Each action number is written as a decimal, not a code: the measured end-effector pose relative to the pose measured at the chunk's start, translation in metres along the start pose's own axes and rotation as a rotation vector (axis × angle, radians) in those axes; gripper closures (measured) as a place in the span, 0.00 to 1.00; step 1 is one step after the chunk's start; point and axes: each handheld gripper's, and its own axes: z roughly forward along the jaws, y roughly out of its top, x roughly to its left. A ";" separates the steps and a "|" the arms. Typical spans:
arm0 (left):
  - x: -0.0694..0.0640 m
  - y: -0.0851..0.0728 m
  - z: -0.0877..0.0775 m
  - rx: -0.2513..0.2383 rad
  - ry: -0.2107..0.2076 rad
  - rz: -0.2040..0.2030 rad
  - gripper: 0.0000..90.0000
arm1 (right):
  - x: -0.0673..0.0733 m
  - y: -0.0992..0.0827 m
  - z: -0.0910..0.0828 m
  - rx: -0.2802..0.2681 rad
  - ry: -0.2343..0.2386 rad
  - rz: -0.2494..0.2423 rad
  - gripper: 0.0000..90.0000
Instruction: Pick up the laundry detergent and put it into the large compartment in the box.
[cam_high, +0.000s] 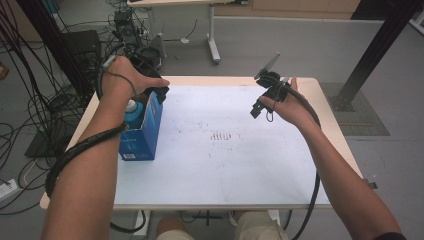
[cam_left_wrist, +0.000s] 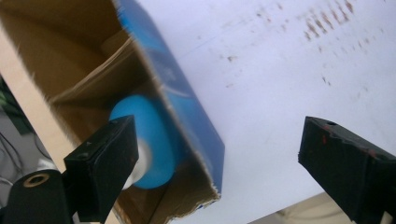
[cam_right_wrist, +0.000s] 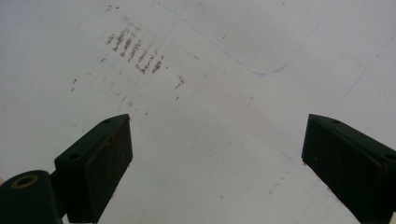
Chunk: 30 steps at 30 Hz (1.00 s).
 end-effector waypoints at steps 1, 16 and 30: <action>-0.002 0.002 0.000 0.003 -0.004 0.020 0.12 | -0.001 0.000 0.000 0.000 -0.001 0.002 0.10; -0.059 0.025 -0.005 -0.008 -0.032 0.353 0.07 | -0.008 0.000 0.000 -0.005 0.003 0.036 0.10; -0.083 0.037 -0.003 0.002 -0.077 0.484 0.06 | -0.011 -0.003 -0.003 -0.005 0.005 0.045 0.10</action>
